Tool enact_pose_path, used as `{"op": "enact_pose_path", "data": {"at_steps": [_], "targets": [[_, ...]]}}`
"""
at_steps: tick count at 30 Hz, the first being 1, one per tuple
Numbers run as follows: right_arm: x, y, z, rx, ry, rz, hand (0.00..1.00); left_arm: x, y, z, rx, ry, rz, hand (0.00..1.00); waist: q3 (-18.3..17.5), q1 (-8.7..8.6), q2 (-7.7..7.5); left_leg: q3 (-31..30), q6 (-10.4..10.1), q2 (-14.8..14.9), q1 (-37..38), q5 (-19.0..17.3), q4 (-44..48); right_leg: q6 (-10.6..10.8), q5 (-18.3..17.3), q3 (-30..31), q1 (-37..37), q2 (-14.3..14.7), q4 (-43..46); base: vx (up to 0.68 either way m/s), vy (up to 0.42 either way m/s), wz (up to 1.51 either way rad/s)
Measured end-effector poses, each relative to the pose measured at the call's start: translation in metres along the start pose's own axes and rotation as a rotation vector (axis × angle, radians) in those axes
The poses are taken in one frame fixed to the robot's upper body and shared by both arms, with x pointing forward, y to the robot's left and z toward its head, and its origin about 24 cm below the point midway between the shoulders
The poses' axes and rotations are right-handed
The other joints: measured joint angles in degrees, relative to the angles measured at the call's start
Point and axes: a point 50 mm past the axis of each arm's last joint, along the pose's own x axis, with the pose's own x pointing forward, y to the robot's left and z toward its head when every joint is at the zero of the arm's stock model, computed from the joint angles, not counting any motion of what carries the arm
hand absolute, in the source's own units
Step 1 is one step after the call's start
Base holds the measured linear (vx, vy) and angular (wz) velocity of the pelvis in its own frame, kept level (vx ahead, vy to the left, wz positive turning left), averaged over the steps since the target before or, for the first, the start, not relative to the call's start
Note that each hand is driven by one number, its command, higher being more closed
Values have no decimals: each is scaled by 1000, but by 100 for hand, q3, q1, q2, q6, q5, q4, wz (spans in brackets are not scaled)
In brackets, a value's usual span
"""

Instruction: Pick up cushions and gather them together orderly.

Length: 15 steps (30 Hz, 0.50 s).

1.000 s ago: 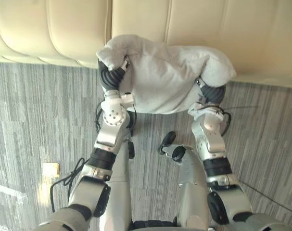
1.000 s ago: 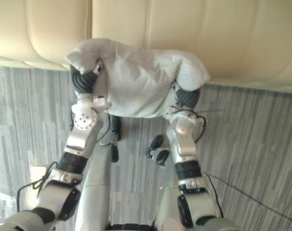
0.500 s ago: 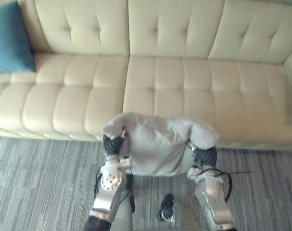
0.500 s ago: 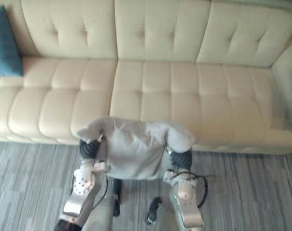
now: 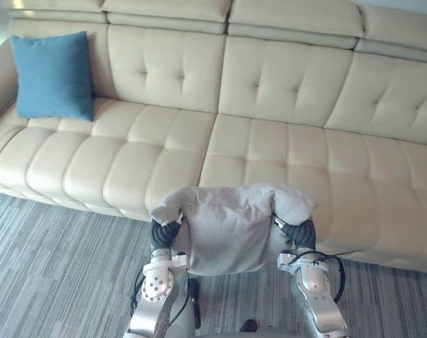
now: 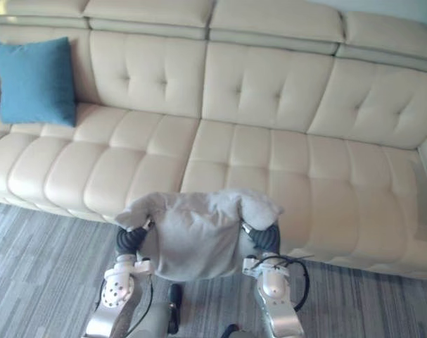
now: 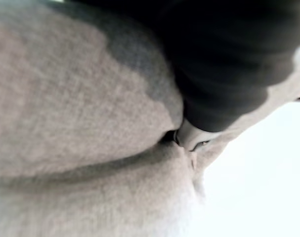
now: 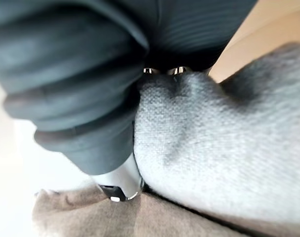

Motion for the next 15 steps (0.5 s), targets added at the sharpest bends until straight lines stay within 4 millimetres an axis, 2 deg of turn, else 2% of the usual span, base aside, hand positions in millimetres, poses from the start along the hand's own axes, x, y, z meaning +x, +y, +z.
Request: {"op": "enact_pose_path", "data": {"at_steps": [1, 2, 3, 4, 5, 6, 7, 8, 10, 11, 12, 13, 14, 15], "targets": [[0, -1, -2, -2, 12, -9, 100, -1, -2, -4, 3, 18, -11, 100, -4, -16, 41, 115, 69, -13, 64, -280, 93, 23, -67, 6, -57, -165, 417, 2, 146, 2], [-1, -3, -8, -12, 36, -16, 100, -3, -2, -10, 12, 43, -16, 100, -13, -60, 109, 200, 126, -16, 154, -425, 190, -14, -113, 57, -263, -448, 1269, -13, 154, -2], [-1, -4, -11, -15, 50, -18, 100, -3, -2, -12, 19, 51, -20, 100, -15, -74, 104, 267, 137, -34, 246, -465, 178, -97, -104, 111, -422, -627, 1802, 45, 216, -11], [-2, -4, -15, -20, 72, -19, 100, -4, 0, -14, 37, 61, -28, 100, -12, -94, 60, 338, 219, -123, 489, -533, 148, -758, 122, 357, -937, -1034, 3047, 50, 156, -17], [-2, -4, -17, -19, 81, -18, 100, -5, 2, -14, 47, 63, -31, 100, -14, -126, 49, 354, 248, -142, 561, -553, 125, -986, 241, 565, -1205, -1132, 3517, 121, 181, -16], [-3, -3, -20, -20, 98, -16, 100, -5, 6, -14, 66, 65, -36, 100, -30, -164, 45, 336, 307, -131, 626, -591, 124, -789, 119, 1018, -1559, -1050, 3941, 131, 122, -1], [-4, 0, -22, -11, 110, -9, 100, -4, 8, -14, 76, 64, -36, 100, -31, -217, 41, 301, 332, -118, 697, -607, 64, -475, -77, 1331, -1831, -803, 3984, 156, 135, 5], [-4, 1, -23, -6, 113, -7, 100, -4, 9, -14, 77, 64, -34, 100, -38, -240, 32, 289, 343, -126, 731, -600, 1, -371, -154, 1404, -1922, -685, 3865, 147, 83, 11], [-4, 3, -23, 5, 114, -2, 100, -4, 11, -14, 79, 65, -27, 100, -43, -294, 24, 245, 386, -151, 897, -573, -234, -177, -272, 1445, -2041, -182, 2854, 139, 16, 5], [-4, 3, -23, 5, 114, -3, 100, -3, 10, -14, 80, 66, -29, 100, -45, -302, 22, 229, 380, -164, 942, -566, -294, -167, -258, 1459, -2056, -48, 2526, 159, -25, 4], [-3, 1, -23, 3, 113, -10, 100, -3, 10, -13, 80, 65, -38, 100, -52, -316, 23, 187, 385, -192, 1028, -492, -408, -136, -132, 1581, -2050, 219, 1842, 192, -58, 32], [-3, -2, -23, 2, 113, -22, 100, -2, 7, -13, 80, 63, -53, 100, -76, -397, -7, 73, 302, -291, 1095, -437, -482, -210, 264, 1828, -1926, 442, 949, 251, -97, 72], [-4, -6, -24, -1, 117, -37, 100, -1, 3, -12, 77, 62, -74, 100, -118, -462, -91, -74, 276, -462, 1105, -506, -402, -472, 837, 2122, -1871, 446, 494, 237, -102, 79], [-3, -8, -24, -6, 116, -41, 100, -1, 1, -13, 73, 64, -80, 100, -121, -466, -87, -118, 262, -495, 1103, -562, -339, -619, 996, 2160, -1849, 446, 496, 263, -94, 64]]}}
